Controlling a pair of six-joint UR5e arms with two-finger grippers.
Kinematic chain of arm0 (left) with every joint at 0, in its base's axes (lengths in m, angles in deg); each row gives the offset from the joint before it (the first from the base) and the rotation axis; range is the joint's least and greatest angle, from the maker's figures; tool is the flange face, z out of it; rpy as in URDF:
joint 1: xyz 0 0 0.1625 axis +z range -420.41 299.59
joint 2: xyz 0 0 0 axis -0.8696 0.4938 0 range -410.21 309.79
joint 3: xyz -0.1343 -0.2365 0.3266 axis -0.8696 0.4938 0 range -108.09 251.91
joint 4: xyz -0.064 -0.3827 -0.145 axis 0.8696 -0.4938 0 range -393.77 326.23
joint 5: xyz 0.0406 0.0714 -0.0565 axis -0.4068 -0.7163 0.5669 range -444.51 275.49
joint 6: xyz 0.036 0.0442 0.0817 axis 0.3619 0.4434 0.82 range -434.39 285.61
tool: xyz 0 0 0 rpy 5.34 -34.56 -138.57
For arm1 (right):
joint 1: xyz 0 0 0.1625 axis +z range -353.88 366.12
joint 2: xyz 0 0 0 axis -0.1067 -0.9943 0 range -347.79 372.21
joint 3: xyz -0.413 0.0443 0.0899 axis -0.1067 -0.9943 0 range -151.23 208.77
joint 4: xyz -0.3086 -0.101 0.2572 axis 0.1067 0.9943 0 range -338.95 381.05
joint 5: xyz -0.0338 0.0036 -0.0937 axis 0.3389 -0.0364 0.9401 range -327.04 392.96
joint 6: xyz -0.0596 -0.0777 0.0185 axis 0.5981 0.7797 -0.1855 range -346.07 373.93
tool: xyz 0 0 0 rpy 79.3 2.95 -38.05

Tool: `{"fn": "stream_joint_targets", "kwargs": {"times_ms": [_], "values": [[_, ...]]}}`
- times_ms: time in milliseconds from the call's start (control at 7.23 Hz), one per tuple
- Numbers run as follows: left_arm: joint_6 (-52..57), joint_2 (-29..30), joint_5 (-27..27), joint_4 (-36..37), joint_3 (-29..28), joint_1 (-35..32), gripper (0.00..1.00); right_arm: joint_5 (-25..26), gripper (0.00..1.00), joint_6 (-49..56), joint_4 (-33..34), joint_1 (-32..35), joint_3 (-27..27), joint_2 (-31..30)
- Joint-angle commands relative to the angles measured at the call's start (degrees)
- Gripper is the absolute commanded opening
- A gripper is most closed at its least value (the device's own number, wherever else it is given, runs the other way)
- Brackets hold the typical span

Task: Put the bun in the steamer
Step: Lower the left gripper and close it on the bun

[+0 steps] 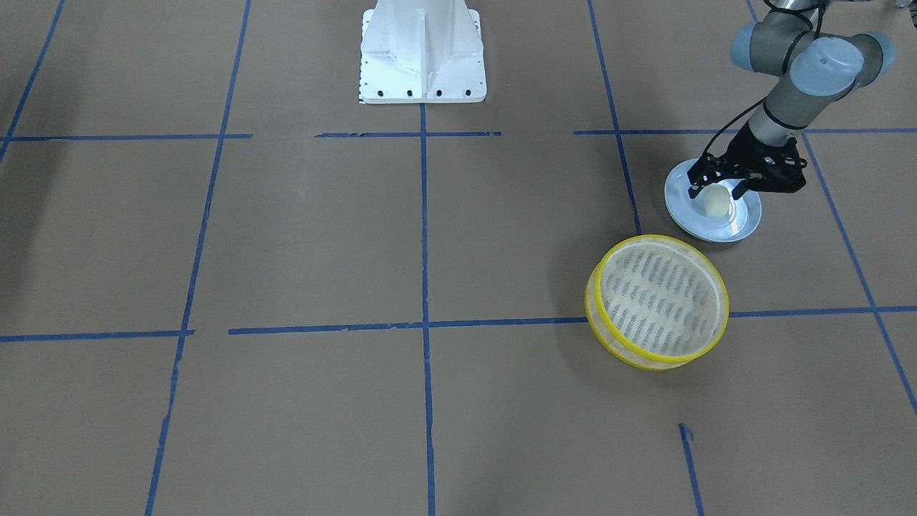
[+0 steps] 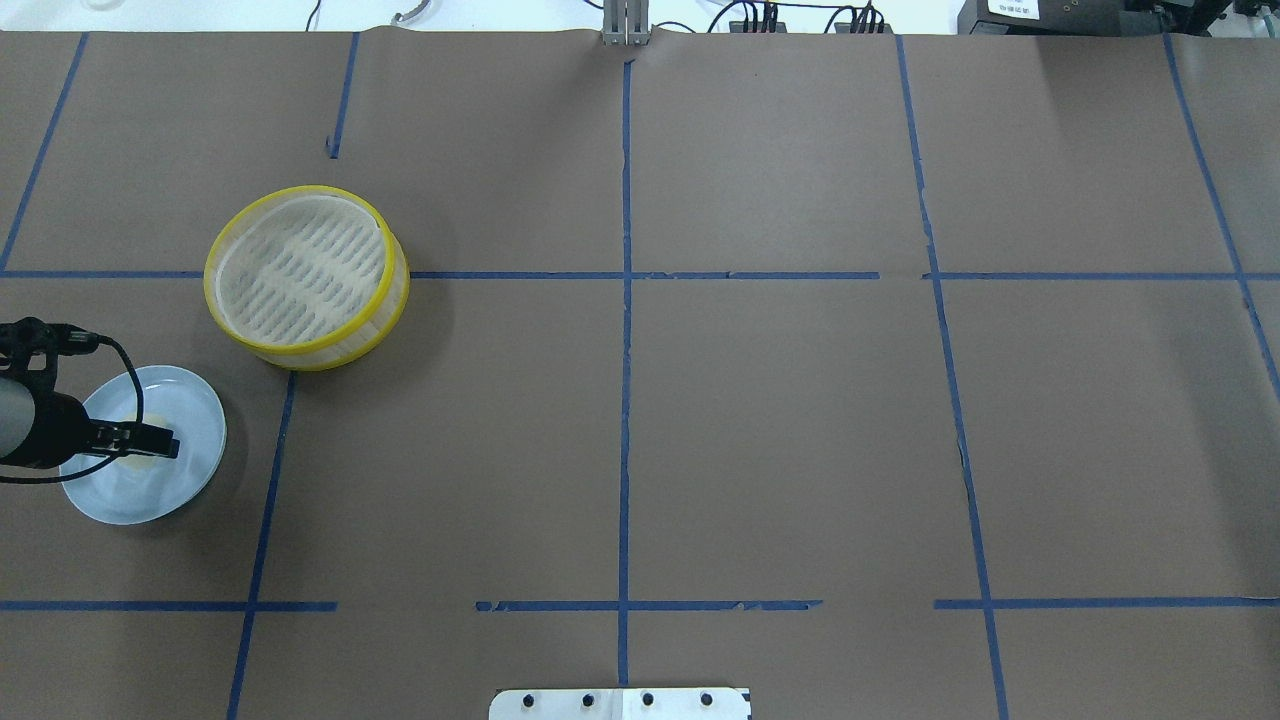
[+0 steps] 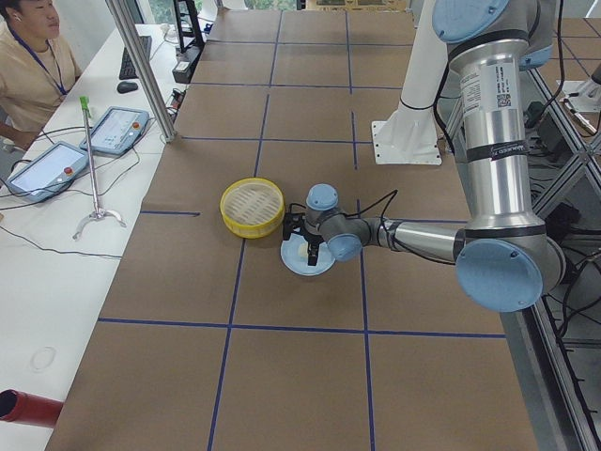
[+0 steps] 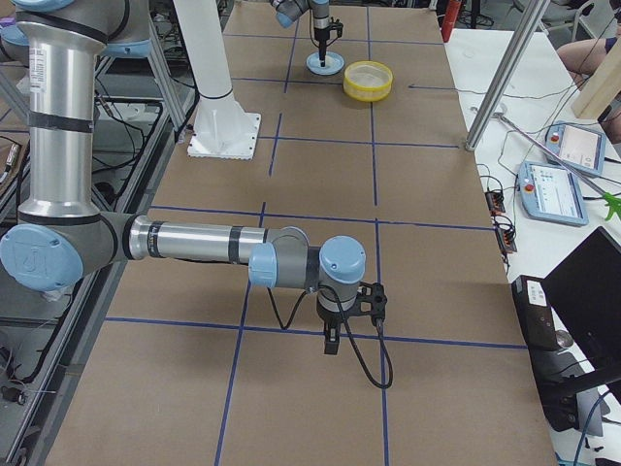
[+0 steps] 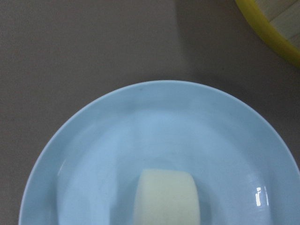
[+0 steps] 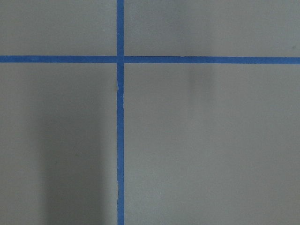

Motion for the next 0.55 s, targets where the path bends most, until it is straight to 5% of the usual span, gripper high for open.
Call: {"fn": "stream_joint_targets", "kwargs": {"times_ms": [0, 415], "values": [[0.15, -0.03, -0.80, 0.00, 0.11, 0.09, 0.67, 0.00, 1.00, 0.00, 0.00, 0.00, 0.00, 0.00], [0.15, 0.05, -0.80, 0.00, 0.38, 0.01, 0.46, 0.00, 1.00, 0.00, 0.00, 0.00, 0.00, 0.00]]}}
